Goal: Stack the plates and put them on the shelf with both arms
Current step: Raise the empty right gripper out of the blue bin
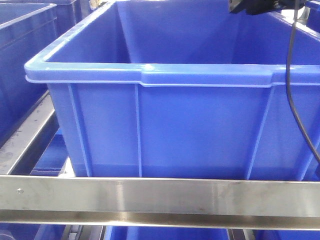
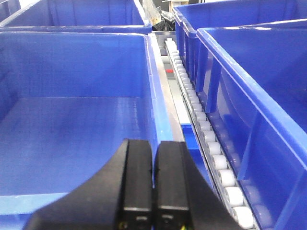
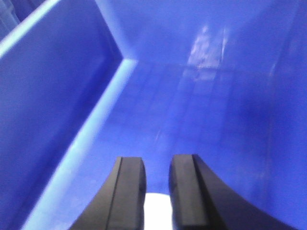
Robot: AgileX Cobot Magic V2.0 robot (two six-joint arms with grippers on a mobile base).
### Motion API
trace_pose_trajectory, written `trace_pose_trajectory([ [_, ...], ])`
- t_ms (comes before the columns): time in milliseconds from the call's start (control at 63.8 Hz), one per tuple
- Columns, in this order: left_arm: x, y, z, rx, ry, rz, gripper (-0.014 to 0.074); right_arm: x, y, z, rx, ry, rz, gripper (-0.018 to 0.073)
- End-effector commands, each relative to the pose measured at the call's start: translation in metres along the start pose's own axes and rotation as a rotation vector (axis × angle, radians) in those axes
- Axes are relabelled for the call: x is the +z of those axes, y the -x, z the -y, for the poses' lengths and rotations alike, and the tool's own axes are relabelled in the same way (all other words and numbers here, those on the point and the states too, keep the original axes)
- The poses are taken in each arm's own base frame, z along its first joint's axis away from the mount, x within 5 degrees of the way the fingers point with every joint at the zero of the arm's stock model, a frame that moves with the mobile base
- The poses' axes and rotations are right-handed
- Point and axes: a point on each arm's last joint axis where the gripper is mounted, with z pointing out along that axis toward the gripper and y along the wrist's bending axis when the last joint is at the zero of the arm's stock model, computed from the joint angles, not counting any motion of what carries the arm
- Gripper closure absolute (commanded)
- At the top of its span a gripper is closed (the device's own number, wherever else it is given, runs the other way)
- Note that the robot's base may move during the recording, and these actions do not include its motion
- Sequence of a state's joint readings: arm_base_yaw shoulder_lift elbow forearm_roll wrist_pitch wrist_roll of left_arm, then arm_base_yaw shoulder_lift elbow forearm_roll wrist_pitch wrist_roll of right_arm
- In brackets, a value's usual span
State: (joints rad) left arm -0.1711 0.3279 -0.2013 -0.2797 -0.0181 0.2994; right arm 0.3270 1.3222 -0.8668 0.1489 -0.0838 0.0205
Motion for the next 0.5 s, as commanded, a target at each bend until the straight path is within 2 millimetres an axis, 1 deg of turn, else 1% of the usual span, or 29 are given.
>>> trace_pose_trajectory([
  [0, 0.000, 0.016, -0.002, -0.004, 0.022, 0.097, 0.0516, -0.020, 0.035, 0.003, 0.002, -0.007, 0.175, 0.0307],
  [63, 0.000, 0.016, -0.002, -0.004, 0.022, 0.097, 0.0516, -0.028, 0.039, 0.010, 0.008, -0.032, 0.179, 0.0361],
  [188, 0.000, 0.016, -0.002, -0.004, 0.022, 0.097, 0.0516, -0.053, 0.045, 0.030, 0.023, -0.105, 0.207, 0.0519],
  [235, 0.000, 0.016, -0.002, -0.004, 0.022, 0.097, 0.0516, -0.065, 0.045, 0.038, 0.030, -0.140, 0.220, 0.0503],
  [361, 0.000, 0.016, -0.002, -0.004, 0.022, 0.097, 0.0516, -0.095, 0.039, 0.051, 0.037, -0.209, 0.242, 0.0505],
  [439, 0.000, 0.016, -0.002, -0.004, 0.022, 0.097, 0.0516, -0.115, 0.033, 0.053, 0.024, -0.237, 0.274, 0.0505],
  [486, 0.000, 0.016, -0.002, -0.004, 0.022, 0.097, 0.0516, -0.123, 0.027, 0.053, 0.022, -0.244, 0.283, 0.0505],
])
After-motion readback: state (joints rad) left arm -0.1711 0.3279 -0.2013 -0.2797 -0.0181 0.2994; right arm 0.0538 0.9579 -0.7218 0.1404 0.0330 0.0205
